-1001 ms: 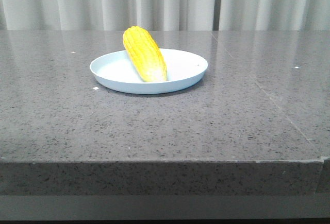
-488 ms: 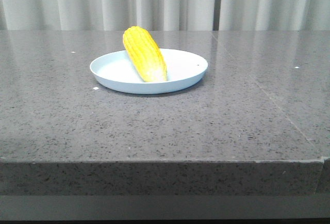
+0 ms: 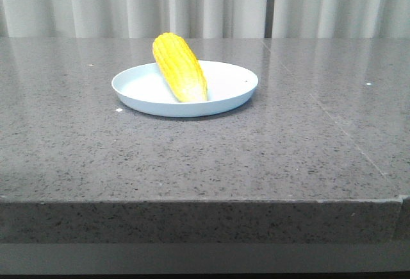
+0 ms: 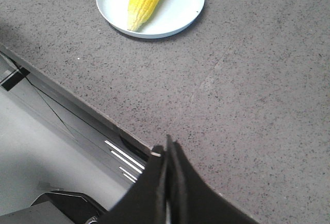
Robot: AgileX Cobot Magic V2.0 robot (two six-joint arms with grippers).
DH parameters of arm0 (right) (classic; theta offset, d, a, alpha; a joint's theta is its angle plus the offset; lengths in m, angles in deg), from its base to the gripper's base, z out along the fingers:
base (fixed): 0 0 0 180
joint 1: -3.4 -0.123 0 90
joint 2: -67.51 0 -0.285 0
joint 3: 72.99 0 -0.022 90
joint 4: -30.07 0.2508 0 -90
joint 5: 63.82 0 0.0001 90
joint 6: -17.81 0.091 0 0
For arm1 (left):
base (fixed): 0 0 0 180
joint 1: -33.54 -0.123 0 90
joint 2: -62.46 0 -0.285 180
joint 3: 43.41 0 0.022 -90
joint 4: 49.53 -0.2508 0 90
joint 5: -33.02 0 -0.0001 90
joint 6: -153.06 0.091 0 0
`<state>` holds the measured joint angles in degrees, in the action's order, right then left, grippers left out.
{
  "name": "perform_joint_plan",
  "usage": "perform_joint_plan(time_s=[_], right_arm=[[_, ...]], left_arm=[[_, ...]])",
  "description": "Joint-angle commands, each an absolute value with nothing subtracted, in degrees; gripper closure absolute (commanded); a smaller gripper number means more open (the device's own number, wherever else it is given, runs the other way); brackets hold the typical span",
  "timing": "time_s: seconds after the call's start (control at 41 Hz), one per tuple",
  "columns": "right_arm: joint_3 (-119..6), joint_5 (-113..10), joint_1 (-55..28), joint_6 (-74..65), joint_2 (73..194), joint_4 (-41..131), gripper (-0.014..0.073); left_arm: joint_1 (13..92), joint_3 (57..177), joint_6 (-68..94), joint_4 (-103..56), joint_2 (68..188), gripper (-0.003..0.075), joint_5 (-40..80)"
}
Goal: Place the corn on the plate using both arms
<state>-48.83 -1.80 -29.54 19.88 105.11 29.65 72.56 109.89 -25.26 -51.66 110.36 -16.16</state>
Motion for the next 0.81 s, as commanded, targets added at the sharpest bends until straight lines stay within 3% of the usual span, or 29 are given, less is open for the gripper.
perform_joint_plan(time_s=[0.0, 0.22, 0.586, 0.781], right_arm=[[-50.0, -5.7, -29.8, 19.2, 105.4, 28.7, 0.0661], [-50.0, -5.7, -29.8, 19.2, 105.4, 28.7, 0.0661], [-50.0, -5.7, -29.8, 19.2, 105.4, 28.7, 0.0661], [-50.0, -5.7, -29.8, 19.2, 105.4, 28.7, 0.0661]], left_arm=[[73.1, 110.9, -25.2, -51.7, 109.9, 0.0741, -12.1], [68.4, 105.9, -25.2, -52.2, 104.0, 0.0741, -10.6], [48.8, 77.0, -25.2, -51.6, 85.1, 0.0741, 24.7], [42.3, 63.2, -25.3, -49.1, 75.1, 0.0741, 34.4]])
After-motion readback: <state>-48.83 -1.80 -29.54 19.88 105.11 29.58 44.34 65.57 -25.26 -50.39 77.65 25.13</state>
